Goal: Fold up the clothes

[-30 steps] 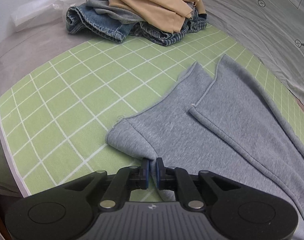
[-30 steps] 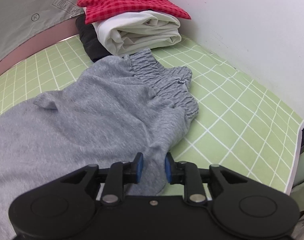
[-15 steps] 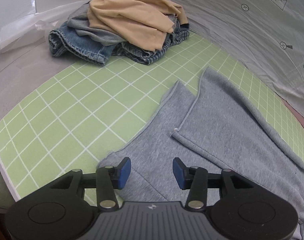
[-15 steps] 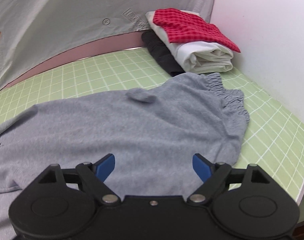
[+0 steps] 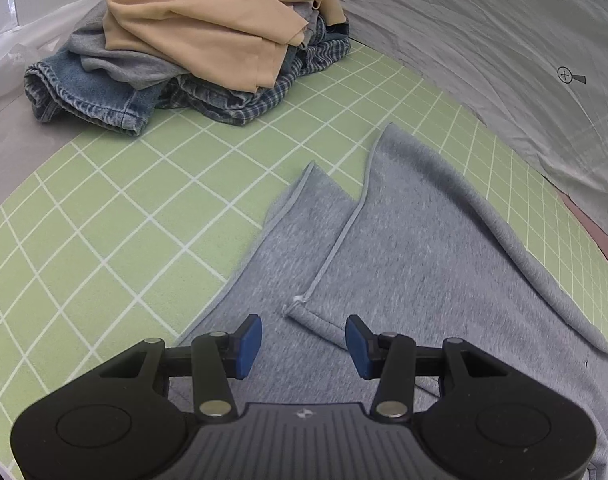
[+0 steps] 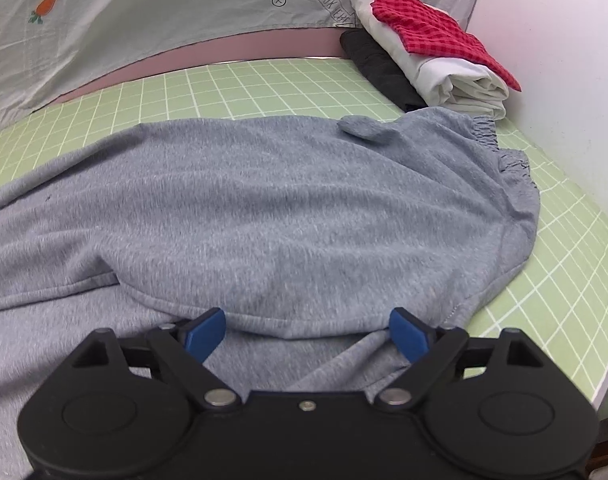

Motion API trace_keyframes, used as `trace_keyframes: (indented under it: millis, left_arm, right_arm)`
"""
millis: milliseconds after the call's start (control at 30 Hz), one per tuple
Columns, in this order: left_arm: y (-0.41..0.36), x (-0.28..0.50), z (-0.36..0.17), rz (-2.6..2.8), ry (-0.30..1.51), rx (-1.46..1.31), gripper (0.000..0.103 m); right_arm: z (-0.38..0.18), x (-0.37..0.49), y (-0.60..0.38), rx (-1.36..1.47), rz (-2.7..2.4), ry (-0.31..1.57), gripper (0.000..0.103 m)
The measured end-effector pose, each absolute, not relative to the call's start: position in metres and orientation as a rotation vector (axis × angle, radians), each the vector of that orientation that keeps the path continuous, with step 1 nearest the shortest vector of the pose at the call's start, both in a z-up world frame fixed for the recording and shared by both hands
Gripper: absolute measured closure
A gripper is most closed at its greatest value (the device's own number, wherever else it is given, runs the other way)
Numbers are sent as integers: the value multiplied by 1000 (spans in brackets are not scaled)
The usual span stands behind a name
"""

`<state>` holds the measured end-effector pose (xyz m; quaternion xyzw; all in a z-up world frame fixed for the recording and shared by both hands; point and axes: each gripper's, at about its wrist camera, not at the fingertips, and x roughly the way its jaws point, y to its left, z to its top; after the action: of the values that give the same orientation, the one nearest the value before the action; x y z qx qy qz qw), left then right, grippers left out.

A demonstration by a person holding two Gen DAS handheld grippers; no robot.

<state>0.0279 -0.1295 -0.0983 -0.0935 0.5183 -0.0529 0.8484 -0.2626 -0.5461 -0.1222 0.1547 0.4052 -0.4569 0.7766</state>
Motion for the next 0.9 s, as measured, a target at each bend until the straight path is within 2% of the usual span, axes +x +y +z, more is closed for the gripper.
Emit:
trace_keyframes:
  millis: [233, 433, 600, 667, 767, 833, 900]
  left_arm:
    - [-148, 28, -107, -147, 1112, -136, 42]
    - [-148, 26, -107, -153, 1098, -157, 39]
    - [-141, 29, -102, -170, 1076, -274, 40]
    - [-141, 31, -102, -177, 1076, -299, 42]
    - [-146, 35, -104, -182, 1083, -288, 52]
    - [-148, 38, -106, -177, 1089, -277, 63]
    - [-148, 40, -107, -169, 1089, -268, 68]
  right_arm:
    - [-132, -246, -541, 242, -948, 965, 12]
    - [-132, -236, -538, 110, -952, 977, 12]
    - [-120, -239, -546, 56, -999, 906, 24]
    - [-118, -240, -548, 61, -996, 890, 32]
    - [-119, -239, -551, 78, -990, 891, 43]
    - [-123, -239, -553, 94, -989, 907, 45]
    - [-127, -239, -555, 108, -993, 924, 45]
